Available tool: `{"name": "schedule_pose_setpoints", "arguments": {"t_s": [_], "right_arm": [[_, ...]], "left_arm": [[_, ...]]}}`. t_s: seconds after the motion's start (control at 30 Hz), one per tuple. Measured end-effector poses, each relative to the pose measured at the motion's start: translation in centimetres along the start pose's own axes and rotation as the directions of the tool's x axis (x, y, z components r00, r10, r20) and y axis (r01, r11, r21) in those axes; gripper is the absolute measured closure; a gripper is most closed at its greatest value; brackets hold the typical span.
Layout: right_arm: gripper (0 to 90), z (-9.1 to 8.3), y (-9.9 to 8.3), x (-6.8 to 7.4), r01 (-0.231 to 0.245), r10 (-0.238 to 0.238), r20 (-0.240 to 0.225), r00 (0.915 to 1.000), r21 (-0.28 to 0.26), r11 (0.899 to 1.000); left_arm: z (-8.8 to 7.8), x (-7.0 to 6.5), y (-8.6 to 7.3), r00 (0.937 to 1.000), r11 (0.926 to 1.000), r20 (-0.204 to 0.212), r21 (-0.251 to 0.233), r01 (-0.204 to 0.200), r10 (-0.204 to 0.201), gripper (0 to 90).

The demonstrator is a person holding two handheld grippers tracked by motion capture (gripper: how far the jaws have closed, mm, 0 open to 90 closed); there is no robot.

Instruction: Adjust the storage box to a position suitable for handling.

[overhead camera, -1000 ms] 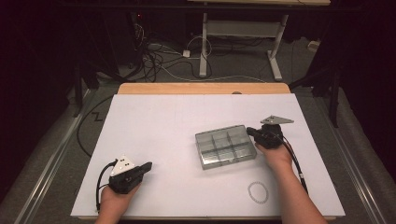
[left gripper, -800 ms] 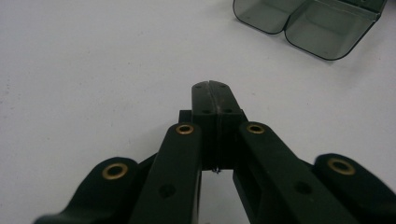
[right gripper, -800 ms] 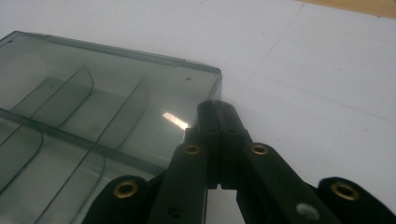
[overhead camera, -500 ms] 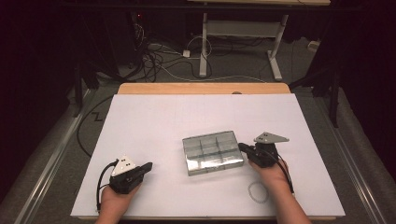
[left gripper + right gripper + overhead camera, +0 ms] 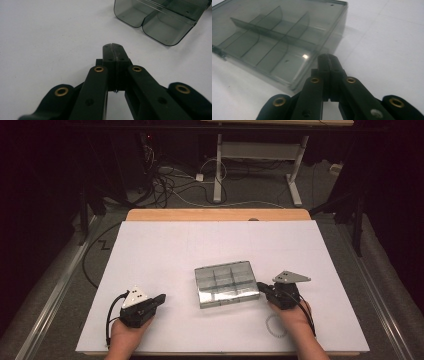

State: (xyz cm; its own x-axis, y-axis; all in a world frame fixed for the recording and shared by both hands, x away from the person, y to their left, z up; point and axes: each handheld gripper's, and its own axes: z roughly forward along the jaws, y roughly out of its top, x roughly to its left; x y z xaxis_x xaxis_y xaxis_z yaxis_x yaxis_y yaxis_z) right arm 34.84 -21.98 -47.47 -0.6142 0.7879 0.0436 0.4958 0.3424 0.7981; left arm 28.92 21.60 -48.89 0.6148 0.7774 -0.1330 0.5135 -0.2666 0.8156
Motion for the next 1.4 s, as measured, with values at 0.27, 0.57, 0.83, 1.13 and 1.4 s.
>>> {"name": "schedule_pose_setpoints", "arguments": {"t_s": [0.27,0.57,0.83,1.13,1.4], "right_arm": [[90.0,-1.0,-0.9,2.3,0.032,-0.031,-0.043,0.9986,0.021,0.999],[90.0,-1.0,-1.0,6.8,0.130,-0.123,-0.126,0.9845,0.049,0.990],[90.0,-0.4,-0.9,9.2,0.186,-0.177,-0.177,0.9682,0.033,0.982],[90.0,-2.5,-1.6,6.2,0.098,-0.100,-0.117,0.9881,-0.021,0.995],[90.0,-3.3,-2.5,3.9,0.023,-0.026,-0.097,0.9950,-0.032,0.999]], "left_arm": [[0.2,-0.2,0.3,1.0000,0.9999,0.001,0.005,0.010,-0.010,88.2],[0.2,-0.2,0.5,0.9998,0.9998,-0.005,0.009,0.018,-0.018,88.2],[1.6,1.6,2.4,0.9981,0.9984,-0.048,0.039,0.041,-0.039,88.2],[5.3,2.7,4.3,0.9980,0.9927,-0.055,0.115,0.037,-0.031,88.2],[5.7,2.0,4.1,0.9995,0.9901,-0.023,0.139,0.024,-0.021,88.2]]}}
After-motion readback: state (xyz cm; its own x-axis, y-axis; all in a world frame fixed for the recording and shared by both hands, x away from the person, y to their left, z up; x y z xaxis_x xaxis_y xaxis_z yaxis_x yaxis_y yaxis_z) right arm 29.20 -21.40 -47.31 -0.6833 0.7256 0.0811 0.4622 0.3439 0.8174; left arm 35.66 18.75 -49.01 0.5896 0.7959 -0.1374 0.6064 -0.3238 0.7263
